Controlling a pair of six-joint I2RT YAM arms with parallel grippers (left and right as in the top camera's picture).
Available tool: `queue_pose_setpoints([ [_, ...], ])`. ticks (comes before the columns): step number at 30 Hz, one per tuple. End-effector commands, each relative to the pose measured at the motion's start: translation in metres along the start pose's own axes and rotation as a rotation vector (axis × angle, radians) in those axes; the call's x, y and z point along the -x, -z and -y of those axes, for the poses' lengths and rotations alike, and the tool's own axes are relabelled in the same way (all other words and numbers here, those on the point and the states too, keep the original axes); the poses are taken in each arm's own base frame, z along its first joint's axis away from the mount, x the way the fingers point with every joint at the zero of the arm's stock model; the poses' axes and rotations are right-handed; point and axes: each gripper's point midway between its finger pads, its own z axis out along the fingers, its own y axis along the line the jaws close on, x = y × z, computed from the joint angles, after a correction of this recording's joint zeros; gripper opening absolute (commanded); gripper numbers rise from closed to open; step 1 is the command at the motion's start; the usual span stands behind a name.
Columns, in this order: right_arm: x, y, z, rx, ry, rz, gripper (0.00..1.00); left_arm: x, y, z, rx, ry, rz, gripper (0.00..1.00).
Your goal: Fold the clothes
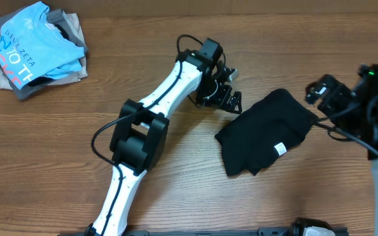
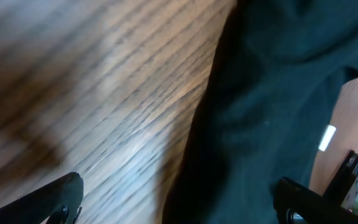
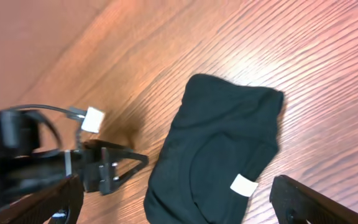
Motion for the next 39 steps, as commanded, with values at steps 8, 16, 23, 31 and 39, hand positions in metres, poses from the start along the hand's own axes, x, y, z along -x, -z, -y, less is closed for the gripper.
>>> queue_pose_setpoints([
  [8, 0.000, 0.016, 0.002, 0.012, 0.043, 0.008, 1.00, -0.025, -0.039, 0.027, -0.199, -0.086, -0.108, 1.00],
  [16, -0.002, 0.014, 0.004, 0.005, 0.040, -0.005, 1.00, -0.038, -0.049, 0.049, -0.229, -0.144, -0.153, 1.00],
  [23, -0.006, 0.014, 0.006, -0.006, 0.055, -0.020, 1.00, -0.039, -0.054, 0.053, -0.209, -0.160, -0.155, 0.63],
  [31, -0.008, 0.014, 0.008, -0.010, 0.053, -0.028, 1.00, -0.025, -0.055, 0.043, -0.159, -0.074, -0.113, 0.04],
  [39, -0.011, 0.014, 0.011, -0.025, 0.057, -0.041, 1.00, 0.006, -0.019, -0.037, -0.019, 0.227, 0.012, 0.04],
])
